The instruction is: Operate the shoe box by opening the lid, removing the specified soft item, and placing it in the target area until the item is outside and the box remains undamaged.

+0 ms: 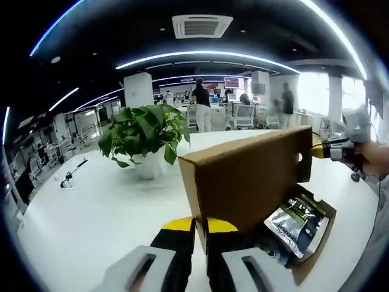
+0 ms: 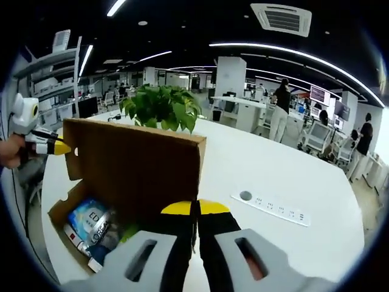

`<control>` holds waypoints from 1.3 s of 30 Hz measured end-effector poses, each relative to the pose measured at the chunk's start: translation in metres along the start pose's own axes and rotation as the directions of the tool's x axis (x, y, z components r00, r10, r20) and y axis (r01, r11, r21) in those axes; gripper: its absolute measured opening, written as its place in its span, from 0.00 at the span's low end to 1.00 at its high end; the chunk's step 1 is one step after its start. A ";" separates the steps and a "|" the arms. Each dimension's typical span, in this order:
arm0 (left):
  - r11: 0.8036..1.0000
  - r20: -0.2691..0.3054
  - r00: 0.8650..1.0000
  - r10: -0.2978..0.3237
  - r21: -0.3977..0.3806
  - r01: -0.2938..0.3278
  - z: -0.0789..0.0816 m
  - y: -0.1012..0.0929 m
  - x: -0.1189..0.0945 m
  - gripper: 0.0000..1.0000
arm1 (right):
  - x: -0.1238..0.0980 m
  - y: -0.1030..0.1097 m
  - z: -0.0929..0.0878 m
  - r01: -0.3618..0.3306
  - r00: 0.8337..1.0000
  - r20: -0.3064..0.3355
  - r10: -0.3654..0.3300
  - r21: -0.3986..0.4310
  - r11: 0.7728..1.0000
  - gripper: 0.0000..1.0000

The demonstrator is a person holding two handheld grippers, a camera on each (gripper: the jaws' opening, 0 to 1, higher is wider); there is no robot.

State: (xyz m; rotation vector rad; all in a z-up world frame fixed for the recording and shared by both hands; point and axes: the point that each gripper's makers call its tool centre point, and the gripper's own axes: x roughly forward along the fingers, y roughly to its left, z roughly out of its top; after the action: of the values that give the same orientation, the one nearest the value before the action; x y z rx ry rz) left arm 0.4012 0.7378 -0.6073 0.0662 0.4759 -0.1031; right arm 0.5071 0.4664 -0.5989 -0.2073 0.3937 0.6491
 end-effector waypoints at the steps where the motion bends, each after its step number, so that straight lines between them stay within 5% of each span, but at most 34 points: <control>1: 1.000 -0.004 1.000 -0.001 -0.003 0.001 -0.002 0.000 0.001 0.05 | 0.001 0.000 0.000 -0.001 1.000 -0.001 0.001 -0.001 1.000 0.00; 14: 0.999 -0.087 0.996 -0.023 -0.037 0.020 -0.043 -0.003 0.015 0.04 | 0.026 -0.009 -0.015 -0.008 0.999 -0.033 0.009 0.040 0.999 0.00; 39: 0.999 -0.127 0.992 -0.025 -0.047 0.019 -0.049 0.004 0.039 0.05 | 0.053 -0.009 -0.043 -0.010 0.994 -0.111 0.020 0.090 0.996 0.02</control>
State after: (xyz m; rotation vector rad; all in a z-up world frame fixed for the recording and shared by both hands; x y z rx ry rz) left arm 0.4139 0.7431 -0.6688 0.0231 0.6068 -0.1101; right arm 0.5387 0.4747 -0.6594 -0.1561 0.5311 0.6346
